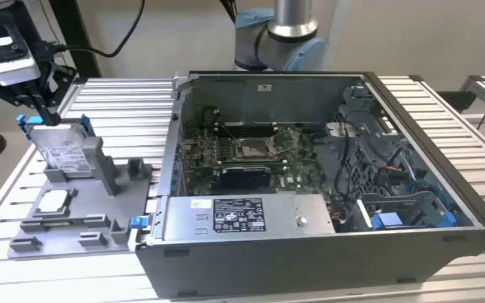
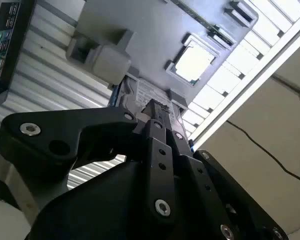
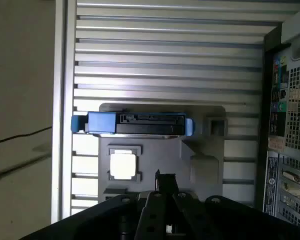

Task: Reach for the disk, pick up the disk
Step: 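Reach for the disk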

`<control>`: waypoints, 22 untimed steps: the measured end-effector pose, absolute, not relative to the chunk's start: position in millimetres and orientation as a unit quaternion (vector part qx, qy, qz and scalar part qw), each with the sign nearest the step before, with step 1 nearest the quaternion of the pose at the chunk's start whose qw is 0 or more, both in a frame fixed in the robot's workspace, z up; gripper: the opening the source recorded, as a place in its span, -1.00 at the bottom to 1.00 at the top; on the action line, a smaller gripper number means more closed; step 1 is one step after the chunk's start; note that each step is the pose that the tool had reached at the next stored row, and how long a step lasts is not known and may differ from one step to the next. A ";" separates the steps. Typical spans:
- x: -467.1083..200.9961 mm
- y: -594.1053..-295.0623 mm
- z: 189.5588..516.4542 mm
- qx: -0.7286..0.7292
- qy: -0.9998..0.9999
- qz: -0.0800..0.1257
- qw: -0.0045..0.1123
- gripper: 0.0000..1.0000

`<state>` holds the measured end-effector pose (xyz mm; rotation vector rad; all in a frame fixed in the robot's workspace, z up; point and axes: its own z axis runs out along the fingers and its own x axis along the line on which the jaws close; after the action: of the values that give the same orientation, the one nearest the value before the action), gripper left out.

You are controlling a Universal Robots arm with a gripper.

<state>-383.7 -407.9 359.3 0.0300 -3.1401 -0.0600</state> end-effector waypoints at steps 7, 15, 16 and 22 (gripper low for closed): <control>-383.7 -407.9 359.3 0.010 -1.000 -0.019 0.000 -1.00; -383.7 -407.0 359.4 0.009 -1.000 -0.019 0.001 -1.00; -383.8 -404.7 359.3 0.009 -1.000 -0.019 0.000 -1.00; -399.8 -386.0 358.9 0.010 -1.000 -0.019 0.000 -1.00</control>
<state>-399.8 -386.0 358.9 0.0301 -3.1400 -0.0583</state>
